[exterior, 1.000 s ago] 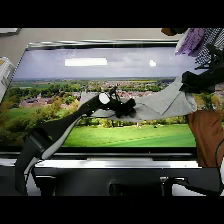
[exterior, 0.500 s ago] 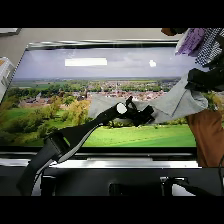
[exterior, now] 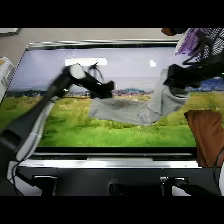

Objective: Fold the clothes and pants, and hang the long-sleeved shirts on hangers.

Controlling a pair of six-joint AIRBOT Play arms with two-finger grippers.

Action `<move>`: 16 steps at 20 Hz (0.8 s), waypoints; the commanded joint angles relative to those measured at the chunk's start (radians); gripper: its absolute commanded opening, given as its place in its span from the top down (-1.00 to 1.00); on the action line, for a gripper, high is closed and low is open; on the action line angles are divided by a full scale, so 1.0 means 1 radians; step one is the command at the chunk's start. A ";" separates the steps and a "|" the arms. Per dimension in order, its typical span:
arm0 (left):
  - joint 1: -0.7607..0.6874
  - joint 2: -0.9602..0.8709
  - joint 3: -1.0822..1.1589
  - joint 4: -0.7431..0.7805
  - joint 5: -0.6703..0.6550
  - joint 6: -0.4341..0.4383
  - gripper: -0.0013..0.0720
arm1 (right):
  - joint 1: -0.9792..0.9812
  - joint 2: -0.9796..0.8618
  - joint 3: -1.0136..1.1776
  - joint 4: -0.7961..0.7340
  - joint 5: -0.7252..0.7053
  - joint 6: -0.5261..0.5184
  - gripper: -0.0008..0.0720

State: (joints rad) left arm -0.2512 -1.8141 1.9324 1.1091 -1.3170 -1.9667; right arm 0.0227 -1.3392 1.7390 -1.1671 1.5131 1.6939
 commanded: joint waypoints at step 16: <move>0.512 0.312 -0.003 0.182 -0.312 0.136 0.92 | 0.530 -0.437 0.001 0.074 -0.606 0.309 0.89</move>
State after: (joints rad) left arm 0.2504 -1.5040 1.9301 1.2884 -1.6318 -1.8324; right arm 0.5423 -1.7386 1.7390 -1.1187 0.9913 1.9812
